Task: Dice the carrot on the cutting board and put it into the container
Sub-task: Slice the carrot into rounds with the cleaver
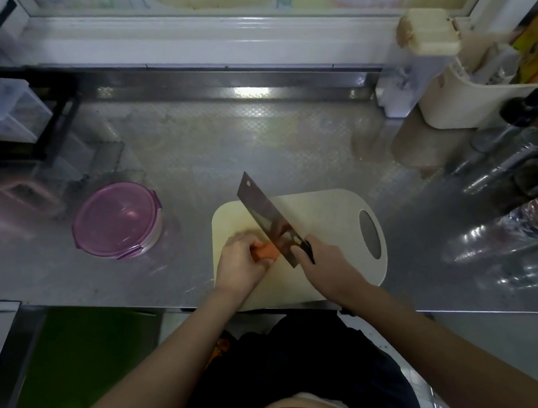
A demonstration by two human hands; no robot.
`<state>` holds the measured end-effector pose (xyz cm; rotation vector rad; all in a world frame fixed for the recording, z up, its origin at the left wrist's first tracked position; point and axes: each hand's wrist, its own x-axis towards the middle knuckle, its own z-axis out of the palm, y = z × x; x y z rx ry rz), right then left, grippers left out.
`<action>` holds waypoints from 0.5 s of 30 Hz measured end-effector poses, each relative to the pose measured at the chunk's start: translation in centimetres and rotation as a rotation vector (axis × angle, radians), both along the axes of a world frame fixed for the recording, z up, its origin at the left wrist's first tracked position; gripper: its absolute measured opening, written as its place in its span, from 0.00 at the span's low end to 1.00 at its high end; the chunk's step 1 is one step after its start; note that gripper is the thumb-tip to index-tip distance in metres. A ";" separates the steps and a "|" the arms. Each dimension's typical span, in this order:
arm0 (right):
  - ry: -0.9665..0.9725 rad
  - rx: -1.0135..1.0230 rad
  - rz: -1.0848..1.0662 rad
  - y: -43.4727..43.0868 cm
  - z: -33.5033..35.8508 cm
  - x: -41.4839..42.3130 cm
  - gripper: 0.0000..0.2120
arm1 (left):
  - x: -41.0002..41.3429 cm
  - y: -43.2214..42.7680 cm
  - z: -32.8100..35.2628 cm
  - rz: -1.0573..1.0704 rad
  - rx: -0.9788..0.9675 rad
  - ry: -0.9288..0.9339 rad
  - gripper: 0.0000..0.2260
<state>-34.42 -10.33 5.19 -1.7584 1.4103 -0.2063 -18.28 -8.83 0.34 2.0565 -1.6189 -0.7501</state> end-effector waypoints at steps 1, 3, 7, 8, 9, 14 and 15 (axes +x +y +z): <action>-0.008 -0.009 0.004 0.3 0.1 0.1 0.05 | 0.0 0.0 0.0 0.004 0.002 -0.004 0.08; -0.001 -0.028 0.001 0.6 0.3 0.2 0.13 | -0.1 0.0 0.0 0.010 -0.001 -0.015 0.07; -0.006 -0.060 -0.001 0.9 0.3 0.2 0.15 | -0.2 0.1 0.2 0.014 -0.005 -0.026 0.08; -0.006 -0.058 0.007 0.9 0.3 0.2 0.15 | -0.2 0.2 0.2 0.017 -0.001 -0.024 0.08; 0.000 -0.062 0.018 0.8 0.2 0.2 0.15 | -0.2 0.2 0.2 0.022 -0.001 -0.021 0.08; 0.074 -0.094 0.055 0.8 -0.1 0.2 0.15 | -0.3 0.2 0.2 0.037 -0.009 -0.008 0.08; 0.092 -0.102 0.062 0.8 -0.2 0.3 0.16 | -0.3 0.1 0.2 0.041 -0.011 -0.006 0.08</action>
